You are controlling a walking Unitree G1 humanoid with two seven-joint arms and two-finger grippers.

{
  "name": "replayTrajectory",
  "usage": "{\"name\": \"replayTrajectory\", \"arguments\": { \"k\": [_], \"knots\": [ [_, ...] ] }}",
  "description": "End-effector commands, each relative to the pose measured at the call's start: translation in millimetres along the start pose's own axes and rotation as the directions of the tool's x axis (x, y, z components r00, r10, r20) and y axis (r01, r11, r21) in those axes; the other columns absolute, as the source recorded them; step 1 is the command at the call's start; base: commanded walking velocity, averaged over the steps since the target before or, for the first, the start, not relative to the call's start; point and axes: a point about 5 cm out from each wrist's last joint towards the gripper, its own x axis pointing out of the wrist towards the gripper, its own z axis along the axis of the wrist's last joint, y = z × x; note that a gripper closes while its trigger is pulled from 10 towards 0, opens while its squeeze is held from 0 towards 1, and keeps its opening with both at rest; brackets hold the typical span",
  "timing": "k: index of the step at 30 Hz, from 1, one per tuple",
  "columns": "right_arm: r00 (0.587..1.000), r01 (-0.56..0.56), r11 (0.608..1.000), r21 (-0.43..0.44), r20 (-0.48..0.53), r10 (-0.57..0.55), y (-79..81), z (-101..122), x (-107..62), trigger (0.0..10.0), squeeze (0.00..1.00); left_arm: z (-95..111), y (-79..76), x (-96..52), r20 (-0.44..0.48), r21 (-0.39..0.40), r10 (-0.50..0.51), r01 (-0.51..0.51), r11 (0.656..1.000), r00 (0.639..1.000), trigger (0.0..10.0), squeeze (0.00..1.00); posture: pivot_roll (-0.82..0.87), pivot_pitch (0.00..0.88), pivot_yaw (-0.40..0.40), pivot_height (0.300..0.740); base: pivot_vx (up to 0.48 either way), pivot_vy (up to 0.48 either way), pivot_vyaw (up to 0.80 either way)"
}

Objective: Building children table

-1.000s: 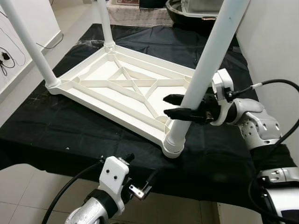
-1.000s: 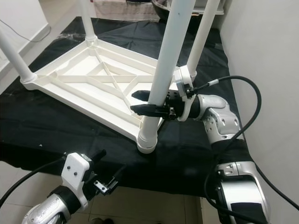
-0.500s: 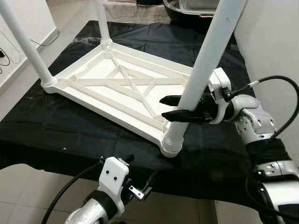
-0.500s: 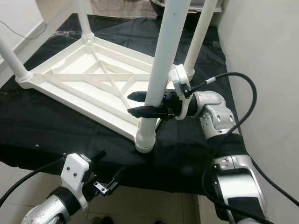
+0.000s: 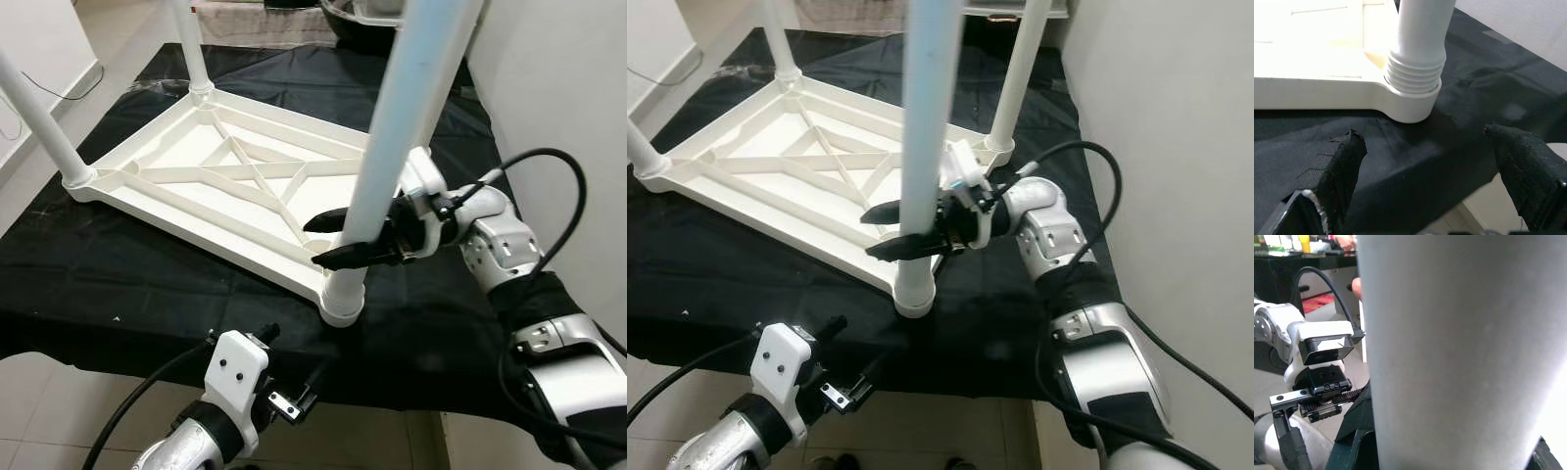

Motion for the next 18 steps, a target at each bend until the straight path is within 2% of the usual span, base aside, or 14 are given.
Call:
{"name": "replayTrajectory", "arguments": {
  "k": [1, 5, 8, 12, 15, 17, 18],
  "knots": [
    [0.993, -0.027, 0.997, 0.074, -0.116, 0.035, 8.3, -30, 3.5, 10.0, 0.00, -4, -0.9, -3.2, -0.030, -0.006, -0.008, 0.007, 1.000, 1.000, 10.0, 0.00, 0.15, 0.275, -0.014, 0.740, 0.000, 0.000, 0.00],
    [0.991, -0.028, 0.998, 0.055, -0.132, 0.035, 1.8, -29, 7.7, 10.0, 0.00, -4, -0.9, -3.5, -0.031, -0.006, -0.004, 0.004, 1.000, 1.000, 10.0, 0.00, 0.14, 0.278, -0.015, 0.740, 0.000, 0.000, 0.00],
    [0.994, 0.002, 0.998, 0.063, -0.105, 0.004, -3.2, -29, 8.9, 10.0, 0.00, -4, -1.3, -2.9, -0.031, -0.005, -0.003, 0.003, 1.000, 1.000, 10.0, 0.00, 0.15, 0.277, -0.020, 0.740, 0.000, 0.000, 0.00],
    [0.989, 0.129, 0.989, 0.067, -0.081, -0.123, -10.3, -32, 10.6, 10.0, 0.00, -3, -1.5, -2.4, -0.028, -0.004, -0.001, 0.001, 1.000, 1.000, 10.0, 0.00, 0.14, 0.271, -0.020, 0.740, 0.000, 0.000, 0.00],
    [0.985, 0.160, 0.984, 0.073, -0.078, -0.155, -10.3, -34, 9.9, 10.0, 0.00, -3, -1.5, -2.2, -0.026, -0.004, 0.000, 0.000, 1.000, 1.000, 10.0, 0.00, 0.14, 0.270, -0.020, 0.740, 0.000, 0.000, 0.00],
    [0.978, 0.200, 0.976, 0.084, -0.074, -0.194, -10.6, -36, 8.6, 10.0, 0.00, -3, -1.2, -1.7, -0.025, -0.003, 0.001, -0.001, 1.000, 1.000, 10.0, 0.00, 0.13, 0.259, -0.018, 0.740, 0.000, 0.000, 0.00],
    [0.965, 0.258, 0.961, 0.101, -0.075, -0.251, -11.6, -40, 6.7, 10.0, 0.00, -3, -1.0, -1.2, -0.022, -0.003, 0.002, -0.002, 1.000, 1.000, 10.0, 0.00, 0.13, 0.257, -0.019, 0.740, 0.000, 0.000, 0.00]
  ]
}}
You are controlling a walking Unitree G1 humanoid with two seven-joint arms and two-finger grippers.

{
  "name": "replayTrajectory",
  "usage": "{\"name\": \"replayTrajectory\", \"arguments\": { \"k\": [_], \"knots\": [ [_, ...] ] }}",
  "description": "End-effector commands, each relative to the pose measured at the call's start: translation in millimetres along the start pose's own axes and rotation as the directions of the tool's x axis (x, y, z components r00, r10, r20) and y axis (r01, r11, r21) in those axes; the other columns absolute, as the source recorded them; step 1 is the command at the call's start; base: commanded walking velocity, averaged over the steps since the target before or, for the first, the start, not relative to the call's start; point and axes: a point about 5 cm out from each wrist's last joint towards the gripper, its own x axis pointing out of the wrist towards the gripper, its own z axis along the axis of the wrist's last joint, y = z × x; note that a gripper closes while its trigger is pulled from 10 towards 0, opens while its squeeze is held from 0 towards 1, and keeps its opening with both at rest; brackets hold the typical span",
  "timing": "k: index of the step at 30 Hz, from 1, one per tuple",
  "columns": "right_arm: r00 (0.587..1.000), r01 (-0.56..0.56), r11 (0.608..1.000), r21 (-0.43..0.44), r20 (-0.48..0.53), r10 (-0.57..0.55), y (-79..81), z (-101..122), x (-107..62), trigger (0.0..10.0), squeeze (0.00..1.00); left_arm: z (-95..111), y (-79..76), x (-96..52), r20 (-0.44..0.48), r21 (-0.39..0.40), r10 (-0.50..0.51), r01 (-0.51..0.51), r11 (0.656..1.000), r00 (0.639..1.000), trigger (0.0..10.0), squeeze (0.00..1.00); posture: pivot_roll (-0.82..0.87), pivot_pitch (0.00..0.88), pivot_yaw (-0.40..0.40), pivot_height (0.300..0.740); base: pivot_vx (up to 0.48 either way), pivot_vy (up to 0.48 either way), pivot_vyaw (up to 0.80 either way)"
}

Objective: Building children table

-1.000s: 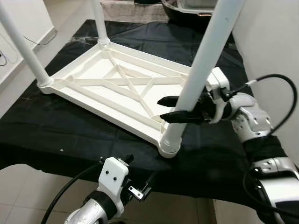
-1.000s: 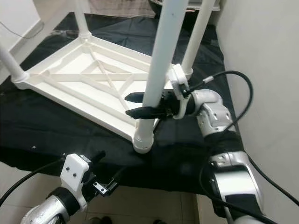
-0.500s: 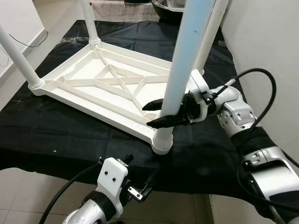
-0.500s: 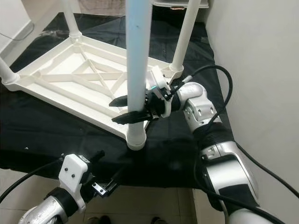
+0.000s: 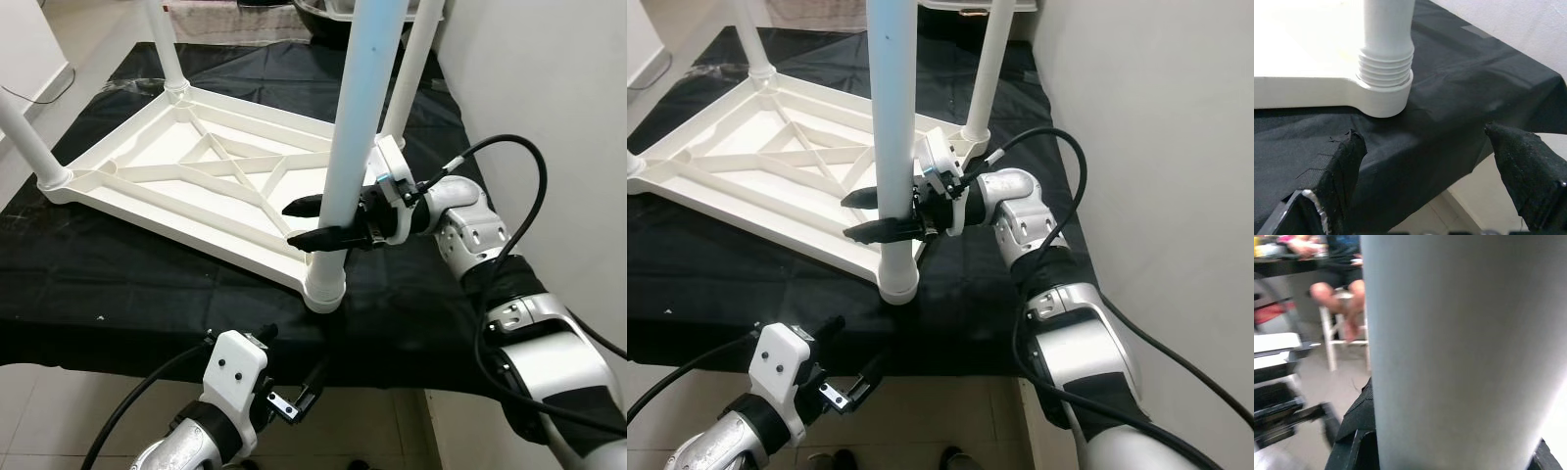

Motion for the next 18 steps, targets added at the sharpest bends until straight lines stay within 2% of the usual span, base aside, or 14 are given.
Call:
{"name": "replayTrajectory", "arguments": {
  "k": [1, 2, 4, 5, 6, 7, 8, 11, 12, 13, 14, 15, 17, 18],
  "knots": [
    [0.984, 0.156, 0.984, 0.082, -0.098, -0.148, 3.4, -33, -9.4, 10.0, 0.00, -3, -1.7, -0.9, -0.018, -0.006, -0.006, 0.006, 1.000, 1.000, 10.0, 0.00, 0.13, 0.255, -0.020, 0.740, 0.000, 0.000, 0.00],
    [0.984, 0.156, 0.984, 0.082, -0.098, -0.148, 3.4, -33, -9.4, 10.0, 0.00, -3, -1.7, -0.9, -0.018, -0.006, -0.006, 0.006, 1.000, 1.000, 10.0, 0.00, 0.13, 0.255, -0.020, 0.740, 0.000, 0.000, 0.00],
    [0.963, 0.256, 0.964, 0.072, -0.108, -0.247, 0.8, -38, -11.5, 10.0, 0.00, -3, -1.3, -0.1, -0.016, -0.004, -0.006, 0.006, 1.000, 1.000, 10.0, 0.00, 0.13, 0.247, -0.020, 0.740, 0.000, 0.000, 0.00],
    [0.963, 0.256, 0.964, 0.072, -0.108, -0.247, 0.8, -38, -11.5, 10.0, 0.00, -3, -1.3, -0.1, -0.016, -0.004, -0.006, 0.006, 1.000, 1.000, 10.0, 0.00, 0.13, 0.247, -0.020, 0.740, 0.000, 0.000, 0.00],
    [0.952, 0.293, 0.953, 0.076, -0.115, -0.283, -0.2, -40, -12.1, 10.0, 0.00, -3, -1.1, 0.3, -0.014, -0.002, -0.005, 0.005, 1.000, 1.000, 10.0, 0.00, 0.13, 0.240, -0.023, 0.740, 0.000, 0.000, 0.00],
    [0.921, 0.375, 0.923, 0.085, -0.144, -0.361, -3.7, -45, -13.1, 10.0, 0.00, -3, -0.1, 0.8, -0.011, -0.001, -0.002, 0.002, 1.000, 1.000, 10.0, 0.00, 0.13, 0.240, -0.021, 0.740, 0.000, 0.000, 0.00],
    [0.921, 0.375, 0.923, 0.085, -0.144, -0.361, -3.7, -45, -13.1, 10.0, 0.00, -3, -0.1, 0.8, -0.011, -0.001, -0.002, 0.002, 1.000, 1.000, 10.0, 0.00, 0.13, 0.240, -0.021, 0.740, 0.000, 0.000, 0.00],
    [0.796, 0.592, 0.800, 0.098, -0.228, -0.561, -13.3, -57, -19.4, 10.0, 0.00, -2, 1.7, 2.3, -0.005, 0.004, 0.005, -0.005, 1.000, 1.000, 10.0, 0.00, 0.13, 0.233, -0.024, 0.740, 0.000, 0.000, 0.00],
    [0.796, 0.592, 0.800, 0.098, -0.228, -0.561, -13.3, -57, -19.4, 10.0, 0.00, -2, 1.7, 2.3, -0.005, 0.004, 0.005, -0.005, 1.000, 1.000, 10.0, 0.00, 0.13, 0.233, -0.024, 0.740, 0.000, 0.000, 0.00],
    [0.734, 0.667, 0.737, 0.105, -0.260, -0.627, -15.7, -61, -23.6, 10.0, 0.00, -2, 2.2, 2.9, -0.004, 0.005, 0.006, -0.006, 1.000, 1.000, 10.0, 0.00, 0.12, 0.228, -0.023, 0.740, 0.000, 0.000, 0.00],
    [0.688, 0.715, 0.691, 0.107, -0.283, -0.668, -16.9, -64, -26.5, 10.0, 0.00, -2, 2.6, 3.3, -0.004, 0.006, 0.007, -0.007, 1.000, 1.000, 10.0, 0.00, 0.12, 0.228, -0.023, 0.740, 0.000, 0.000, 0.00],
    [0.688, 0.715, 0.691, 0.107, -0.283, -0.668, -16.9, -64, -26.5, 10.0, 0.00, -2, 2.6, 3.3, -0.004, 0.006, 0.007, -0.007, 1.000, 1.000, 10.0, 0.00, 0.12, 0.228, -0.023, 0.740, 0.000, 0.000, 0.00],
    [0.536, 0.840, 0.530, 0.114, -0.320, -0.781, -21.5, -71, -35.2, 10.0, 0.00, -3, 3.3, 4.4, -0.001, 0.010, 0.009, -0.009, 1.000, 1.000, 10.0, 0.00, 0.12, 0.223, -0.026, 0.740, 0.000, 0.000, 0.00],
    [0.434, 0.897, 0.435, 0.075, -0.326, -0.840, -23.8, -72, -40.7, 10.0, 0.00, -2, 3.6, 4.9, 0.001, 0.011, 0.010, -0.010, 1.000, 1.000, 10.0, 0.00, 0.12, 0.222, -0.026, 0.740, 0.000, 0.000, 0.00]
  ]
}}
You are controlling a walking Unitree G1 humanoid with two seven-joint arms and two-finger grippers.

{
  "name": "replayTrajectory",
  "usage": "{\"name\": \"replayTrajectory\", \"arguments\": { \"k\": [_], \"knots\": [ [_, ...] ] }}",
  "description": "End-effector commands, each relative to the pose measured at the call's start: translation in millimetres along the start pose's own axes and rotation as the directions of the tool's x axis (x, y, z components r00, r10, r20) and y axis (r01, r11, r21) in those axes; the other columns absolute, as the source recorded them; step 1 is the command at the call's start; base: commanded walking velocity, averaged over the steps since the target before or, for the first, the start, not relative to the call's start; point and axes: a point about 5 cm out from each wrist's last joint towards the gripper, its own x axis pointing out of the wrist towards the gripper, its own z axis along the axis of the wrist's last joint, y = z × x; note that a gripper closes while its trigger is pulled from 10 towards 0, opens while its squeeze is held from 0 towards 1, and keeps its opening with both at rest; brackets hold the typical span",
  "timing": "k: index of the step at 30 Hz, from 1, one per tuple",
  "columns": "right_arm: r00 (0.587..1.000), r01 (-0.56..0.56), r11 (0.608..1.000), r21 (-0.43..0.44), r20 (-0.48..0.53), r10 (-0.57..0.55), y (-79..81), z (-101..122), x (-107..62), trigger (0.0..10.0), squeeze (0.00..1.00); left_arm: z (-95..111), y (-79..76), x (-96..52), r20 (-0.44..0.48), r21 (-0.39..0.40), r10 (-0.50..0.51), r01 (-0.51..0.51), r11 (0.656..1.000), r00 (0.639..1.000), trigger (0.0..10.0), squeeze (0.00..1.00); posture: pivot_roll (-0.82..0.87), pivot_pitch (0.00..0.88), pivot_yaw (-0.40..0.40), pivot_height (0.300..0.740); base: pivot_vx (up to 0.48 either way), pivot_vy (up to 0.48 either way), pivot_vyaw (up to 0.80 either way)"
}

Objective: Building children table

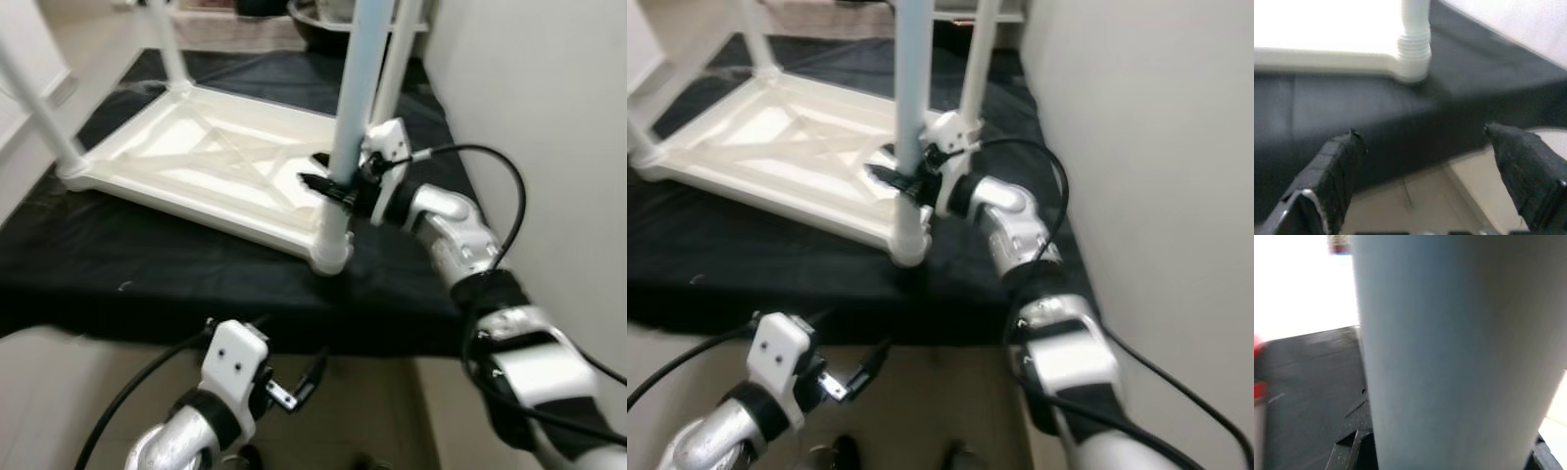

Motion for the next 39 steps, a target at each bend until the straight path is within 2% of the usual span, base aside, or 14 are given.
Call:
{"name": "replayTrajectory", "arguments": {
  "k": [1, 6, 8, 18, 20, 21, 22, 24, 27, 28, 29, 30, 32, 39],
  "knots": [
    [0.967, 0.178, 0.982, 0.062, -0.194, -0.163, -1.3, -51, -9.8, 10.0, 0.00, 0, -1.5, 2.6, -0.007, 0.014, -0.021, 0.021, 1.000, 1.000, 10.0, 0.00, 0.12, 0.222, -0.026, 0.740, 0.000, 0.000, 0.00],
    [0.882, 0.448, 0.883, 0.136, -0.226, -0.413, -10.2, -56, -13.2, 10.0, 0.00, 0, -0.4, 3.3, -0.004, 0.019, -0.018, 0.018, 1.000, 1.000, 10.0, 0.00, 0.12, 0.221, -0.027, 0.740, 0.000, 0.000, 0.00],
    [0.804, 0.581, 0.805, 0.122, -0.239, -0.544, -11.5, -58, -13.8, 10.0, 0.00, 0, 0.3, 3.7, -0.003, 0.020, -0.016, 0.016, 1.000, 1.000, 10.0, 0.00, 0.12, 0.224, -0.025, 0.740, 0.000, 0.000, 0.00],
    [0.567, 0.815, 0.579, 0.010, -0.222, -0.794, 9.6, -53, 3.8, 10.0, 0.00, 1, 1.1, 5.4, 0.003, 0.023, -0.015, 0.015, 1.000, 1.000, 10.0, 0.00, 0.13, 0.227, -0.028, 0.740, 0.000, 0.000, 0.00],
    [0.400, 0.911, 0.411, 0.008, -0.257, -0.880, 13.4, -55, 2.1, 10.0, 0.00, 1, 0.8, 5.6, 0.005, 0.024, -0.015, 0.015, 1.000, 1.000, 10.0, 0.00, 0.13, 0.229, -0.032, 0.740, 0.000, 0.000, 0.00],
    [0.353, 0.932, 0.363, 0.011, -0.271, -0.896, 14.6, -56, 1.3, 10.0, 0.00, 1, 0.7, 5.6, 0.005, 0.024, -0.015, 0.015, 1.000, 1.000, 10.0, 0.00, 0.13, 0.229, -0.032, 0.740, 0.000, 0.000, 0.00],
    [0.353, 0.932, 0.363, 0.011, -0.271, -0.896, 14.6, -56, 1.3, 10.0, 0.00, 1, 0.7, 5.6, 0.005, 0.024, -0.015, 0.015, 1.000, 1.000, 10.0, 0.00, 0.13, 0.229, -0.032, 0.740, 0.000, 0.000, 0.00],
    [0.217, 0.975, 0.223, 0.014, -0.281, -0.935, 17.6, -53, -0.9, 10.0, 0.00, 1, 0.2, 5.6, 0.005, 0.024, -0.016, 0.016, 1.000, 1.000, 10.0, 0.00, 0.13, 0.229, -0.034, 0.740, 0.000, 0.000, 0.00],
    [0.173, 0.984, 0.175, 0.017, -0.290, -0.941, 19.1, -51, -1.2, 10.0, 0.00, 1, -0.2, 5.6, 0.005, 0.024, -0.017, 0.017, 1.000, 1.000, 10.0, 0.00, 0.13, 0.229, -0.034, 0.740, 0.000, 0.000, 0.00],
    [0.050, 0.999, 0.051, 0.003, -0.308, -0.950, 24.5, -48, -1.6, 10.0, 0.00, 1, -1.0, 5.8, 0.006, 0.023, -0.019, 0.019, 1.000, 1.000, 10.0, 0.00, 0.13, 0.232, -0.037, 0.740, 0.000, 0.000, 0.00],
    [0.010, 1.000, 0.008, 0.008, -0.320, -0.947, 26.6, -47, -1.7, 10.0, 0.00, 1, -1.3, 6.0, 0.007, 0.023, -0.020, 0.020, 1.000, 1.000, 10.0, 0.00, 0.13, 0.232, -0.037, 0.740, 0.000, 0.000, 0.00],
    [0.010, 1.000, 0.008, 0.008, -0.320, -0.947, 26.6, -47, -1.7, 10.0, 0.00, 1, -1.3, 6.0, 0.007, 0.023, -0.020, 0.020, 1.000, 1.000, 10.0, 0.00, 0.13, 0.232, -0.037, 0.740, 0.000, 0.000, 0.00],
    [-0.046, 0.998, -0.060, 0.031, -0.341, -0.939, 28.8, -45, -2.1, 10.0, 0.00, 1, -1.8, 6.9, 0.007, 0.024, -0.023, 0.023, 0.999, 1.000, 10.0, 0.00, 0.14, 0.235, -0.038, 0.740, 0.000, 0.000, 0.00],
    [-0.112, 0.990, -0.138, 0.043, -0.371, -0.922, 30.2, -40, -1.8, 10.0, 0.00, 1, -2.2, 7.7, 0.008, 0.024, -0.026, 0.026, 0.999, 1.000, 10.0, 0.00, 0.14, 0.234, -0.037, 0.740, 0.000, 0.000, 0.00]
  ]
}}
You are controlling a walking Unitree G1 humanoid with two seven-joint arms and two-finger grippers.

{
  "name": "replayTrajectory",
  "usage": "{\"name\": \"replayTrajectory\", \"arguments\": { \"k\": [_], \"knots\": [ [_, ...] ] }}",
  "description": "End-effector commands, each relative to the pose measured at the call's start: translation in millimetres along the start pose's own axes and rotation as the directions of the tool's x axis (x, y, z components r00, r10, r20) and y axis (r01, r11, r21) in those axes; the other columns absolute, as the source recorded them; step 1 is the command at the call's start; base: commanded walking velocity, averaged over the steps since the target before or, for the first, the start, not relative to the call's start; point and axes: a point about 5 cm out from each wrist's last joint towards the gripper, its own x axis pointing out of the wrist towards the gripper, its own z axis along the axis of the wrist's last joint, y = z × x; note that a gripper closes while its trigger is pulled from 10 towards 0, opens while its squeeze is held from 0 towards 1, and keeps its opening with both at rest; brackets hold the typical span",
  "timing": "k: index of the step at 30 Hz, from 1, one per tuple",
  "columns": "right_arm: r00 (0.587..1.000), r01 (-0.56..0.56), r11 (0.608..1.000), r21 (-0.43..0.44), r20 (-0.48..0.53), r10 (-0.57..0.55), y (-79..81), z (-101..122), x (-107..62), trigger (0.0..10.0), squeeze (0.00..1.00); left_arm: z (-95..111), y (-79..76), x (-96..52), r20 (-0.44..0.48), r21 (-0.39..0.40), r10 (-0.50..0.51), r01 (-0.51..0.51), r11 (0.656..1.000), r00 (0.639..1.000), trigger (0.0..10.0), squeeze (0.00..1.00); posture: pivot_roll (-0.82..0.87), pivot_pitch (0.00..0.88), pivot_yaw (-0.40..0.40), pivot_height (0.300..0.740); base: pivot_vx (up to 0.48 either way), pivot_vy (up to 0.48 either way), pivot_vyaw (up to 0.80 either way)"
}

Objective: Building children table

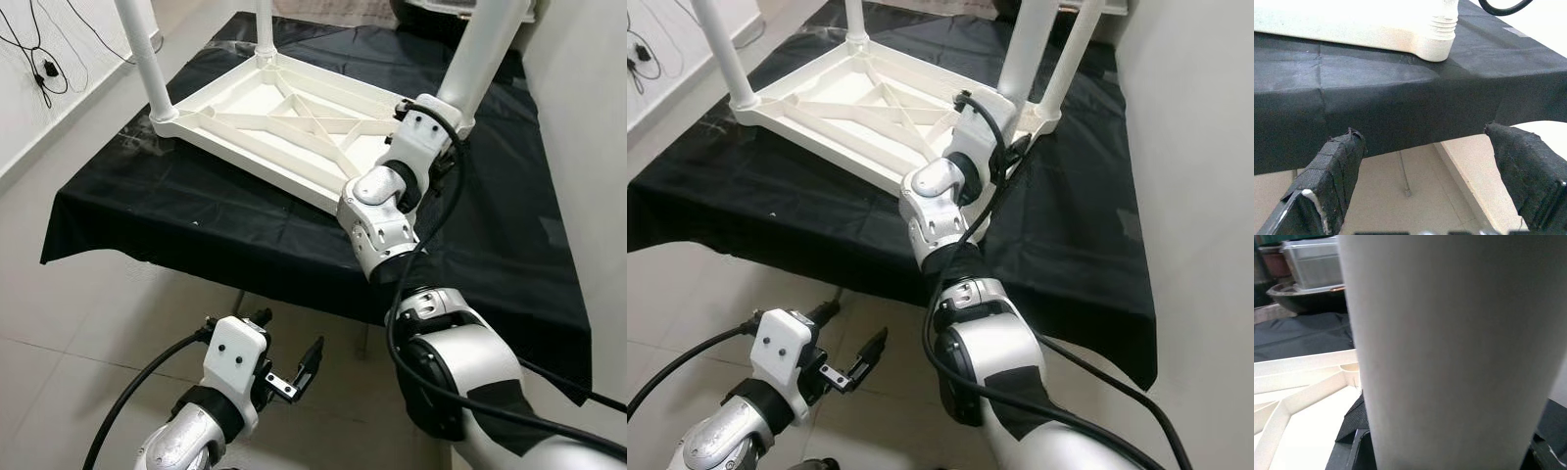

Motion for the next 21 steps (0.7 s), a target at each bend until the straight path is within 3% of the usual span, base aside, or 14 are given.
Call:
{"name": "replayTrajectory", "arguments": {
  "k": [1, 14, 15, 21],
  "knots": [
    [0.946, 0.151, 0.983, -0.103, -0.272, -0.174, -27.2, -56.0, 2.7, 10.0, 0.00, -4.7, -2.4, -0.4, -0.019, 0.000, -0.011, 0.011, 1.000, 1.000, 10.0, 0.00, 0.14, 0.234, -0.037, 0.740, 0.000, 0.000, 0.00],
    [0.949, 0.099, 0.993, -0.071, -0.292, -0.116, -20.6, -56.0, -0.9, 10.0, 0.00, -4.7, -2.6, 0.5, -0.012, 0.005, -0.018, 0.018, 1.000, 1.000, 10.0, 0.00, 0.13, 0.229, -0.034, 0.740, 0.000, 0.000, 0.00],
    [0.950, 0.088, 0.994, -0.061, -0.294, -0.102, -19.5, -55.9, -1.4, 10.0, 1.00, -5.0, -2.1, 0.7, -0.013, 0.006, -0.017, 0.017, 1.000, 1.000, 10.0, 0.00, 0.13, 0.226, -0.032, 0.740, 0.000, 0.000, 0.00],
    [0.954, 0.067, 0.997, -0.047, -0.290, -0.077, -18.3, -55.9, -1.8, 10.0, 1.00, -5.9, -1.8, 1.2, -0.015, 0.006, -0.018, 0.018, 1.000, 1.000, 10.0, 0.00, 0.13, 0.223, -0.029, 0.740, 0.000, 0.000, 0.00]
  ]
}}
